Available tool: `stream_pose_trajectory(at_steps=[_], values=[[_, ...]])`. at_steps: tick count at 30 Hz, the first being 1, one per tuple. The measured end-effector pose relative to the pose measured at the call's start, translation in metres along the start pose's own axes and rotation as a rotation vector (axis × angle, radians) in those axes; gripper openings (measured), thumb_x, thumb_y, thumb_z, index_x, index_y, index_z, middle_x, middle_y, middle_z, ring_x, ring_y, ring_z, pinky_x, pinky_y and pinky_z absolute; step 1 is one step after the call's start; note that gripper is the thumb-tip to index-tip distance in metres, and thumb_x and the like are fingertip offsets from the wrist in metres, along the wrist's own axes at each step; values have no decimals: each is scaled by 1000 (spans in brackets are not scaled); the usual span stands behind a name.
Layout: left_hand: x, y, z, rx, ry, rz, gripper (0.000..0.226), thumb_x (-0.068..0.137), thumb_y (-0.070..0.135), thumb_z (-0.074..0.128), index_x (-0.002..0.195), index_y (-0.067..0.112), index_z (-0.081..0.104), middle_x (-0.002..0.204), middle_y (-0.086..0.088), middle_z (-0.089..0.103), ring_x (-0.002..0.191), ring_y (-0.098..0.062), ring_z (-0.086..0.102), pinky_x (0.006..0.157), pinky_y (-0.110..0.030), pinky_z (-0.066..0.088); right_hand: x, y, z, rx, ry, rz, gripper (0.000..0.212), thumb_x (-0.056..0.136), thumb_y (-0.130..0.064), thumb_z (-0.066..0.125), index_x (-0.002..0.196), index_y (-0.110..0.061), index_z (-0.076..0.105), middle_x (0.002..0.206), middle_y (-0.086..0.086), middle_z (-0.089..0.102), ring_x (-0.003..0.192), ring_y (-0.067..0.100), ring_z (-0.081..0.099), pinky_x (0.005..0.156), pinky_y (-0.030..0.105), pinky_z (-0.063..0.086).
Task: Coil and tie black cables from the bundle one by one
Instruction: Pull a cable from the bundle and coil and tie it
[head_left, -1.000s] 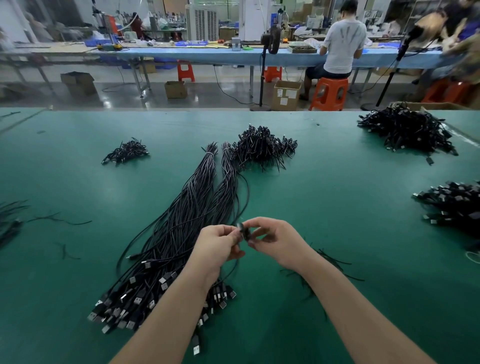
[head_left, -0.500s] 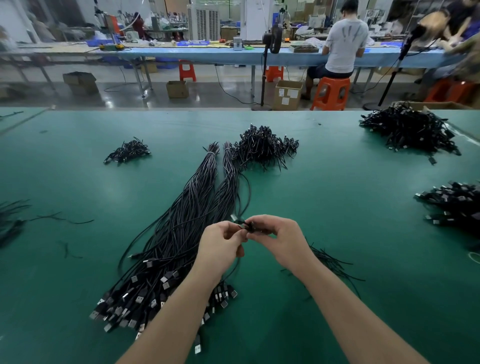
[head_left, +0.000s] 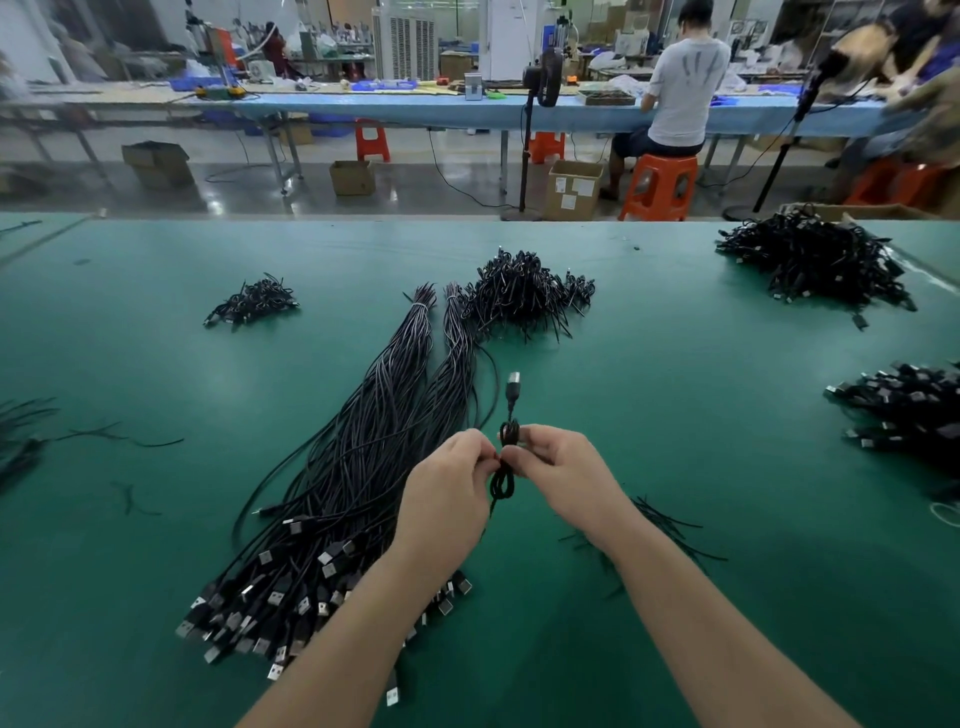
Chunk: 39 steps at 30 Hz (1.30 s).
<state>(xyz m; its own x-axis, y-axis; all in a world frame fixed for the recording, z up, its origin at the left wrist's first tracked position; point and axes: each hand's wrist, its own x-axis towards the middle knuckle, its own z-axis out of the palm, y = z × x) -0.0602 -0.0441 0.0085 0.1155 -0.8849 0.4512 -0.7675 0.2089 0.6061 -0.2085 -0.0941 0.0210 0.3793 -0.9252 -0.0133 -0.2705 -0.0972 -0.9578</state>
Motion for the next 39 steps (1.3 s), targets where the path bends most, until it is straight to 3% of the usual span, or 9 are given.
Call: stream_pose_trajectory(at_steps=[10,13,16,20,24,28,31,35,39], values=[[-1,-6,3,184,61,402,18,78,-10,63,83,8,64,79,-1,64,71,-20,59,66,-28,48,6,-16,-20,323,-258,422,29,100,-19,59,110,7,69,88,13,70,66,16,66,61,27,56],[-1,-1,-1,-10,17,77,15,91,0,64,84,13,63,77,10,62,69,-5,58,65,-21,48,7,-14,-19,330,-200,368,28,103,-12,52,124,3,63,98,14,71,69,20,69,66,32,60],[8,-3,-5,-255,-45,-339,13,95,7,64,83,11,66,65,9,64,55,0,58,58,-16,48,4,-9,-18,-155,-57,51,52,95,-5,64,142,-26,51,122,-7,63,77,3,65,72,29,59],[12,-2,-7,-626,-103,-679,13,98,5,61,87,4,68,61,-2,67,51,-13,62,58,-28,58,0,-3,-10,-281,-81,-229,41,85,-18,78,122,-30,67,119,-17,67,100,-2,63,80,16,49],[10,0,-5,-532,-108,-622,14,98,6,62,85,10,66,68,-3,70,56,-13,65,69,-38,59,3,-3,-4,-263,-7,-184,17,91,-23,72,108,-26,72,92,-16,73,85,-3,65,74,15,45],[5,2,-3,-309,-126,-405,22,96,5,61,80,20,58,70,8,65,57,4,57,55,-12,44,4,-4,-7,-278,-24,-53,31,99,-32,60,129,-24,57,87,8,73,47,2,46,49,18,40],[0,6,-3,-149,-76,-152,18,94,2,62,81,14,57,72,8,60,63,-7,52,58,-17,38,6,-8,-5,-117,-70,97,29,102,-27,56,129,-18,54,80,12,72,63,22,60,58,32,51],[-6,6,0,-57,-40,103,10,95,3,60,86,8,60,82,6,59,70,-17,53,64,-32,45,6,-6,-8,338,-174,338,29,101,-23,59,117,1,61,68,5,58,53,12,51,52,23,45],[-5,3,1,-160,-29,-95,17,94,5,63,82,16,60,73,9,62,67,-11,57,62,-23,46,3,-4,-8,280,-140,253,21,102,-12,56,121,-6,61,72,5,59,55,10,55,52,21,45]])
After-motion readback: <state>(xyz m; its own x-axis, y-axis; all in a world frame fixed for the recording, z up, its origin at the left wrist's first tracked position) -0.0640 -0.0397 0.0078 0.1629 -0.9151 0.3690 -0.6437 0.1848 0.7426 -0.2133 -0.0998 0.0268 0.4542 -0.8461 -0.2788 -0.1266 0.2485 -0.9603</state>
